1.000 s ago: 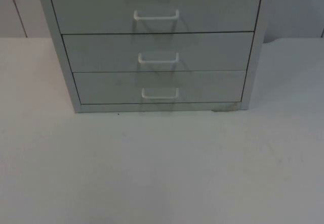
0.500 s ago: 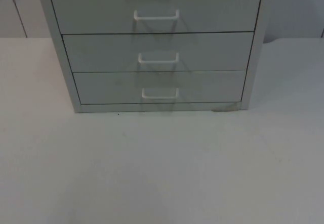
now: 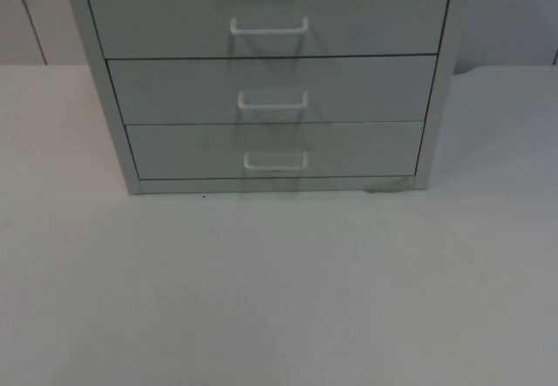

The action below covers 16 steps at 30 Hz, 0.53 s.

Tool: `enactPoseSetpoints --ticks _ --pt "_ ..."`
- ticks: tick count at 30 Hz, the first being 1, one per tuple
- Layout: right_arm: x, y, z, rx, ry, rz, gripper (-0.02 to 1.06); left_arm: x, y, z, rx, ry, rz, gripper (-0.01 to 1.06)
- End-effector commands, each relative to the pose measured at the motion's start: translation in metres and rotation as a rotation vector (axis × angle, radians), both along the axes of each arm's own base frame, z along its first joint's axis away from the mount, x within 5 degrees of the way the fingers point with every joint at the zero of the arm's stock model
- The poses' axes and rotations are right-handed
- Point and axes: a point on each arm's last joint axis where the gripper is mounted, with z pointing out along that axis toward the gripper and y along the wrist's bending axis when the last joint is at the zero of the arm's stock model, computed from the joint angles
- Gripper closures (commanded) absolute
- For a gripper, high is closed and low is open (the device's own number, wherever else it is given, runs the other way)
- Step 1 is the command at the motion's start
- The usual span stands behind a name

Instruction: Open the drawer with the left hand, place the block into the drawer with the right hand, then close the drawer with the left hand.

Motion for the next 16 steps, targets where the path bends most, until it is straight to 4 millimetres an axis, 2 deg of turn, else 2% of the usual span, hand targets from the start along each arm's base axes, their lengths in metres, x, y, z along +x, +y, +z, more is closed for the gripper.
enactPoseSetpoints --ticks 1,16 --pt "-0.0001 -0.0001 0.0003 -0.003 -0.012 -0.003 -0.01 0.0007 -0.0009 -0.0007 -0.012 -0.010 0.001 0.00" --pt "-0.0001 0.0002 0.0003 -0.003 -0.012 -0.036 -0.01 0.0007 -0.0009 -0.0007 -0.012 -0.010 0.001 0.00"
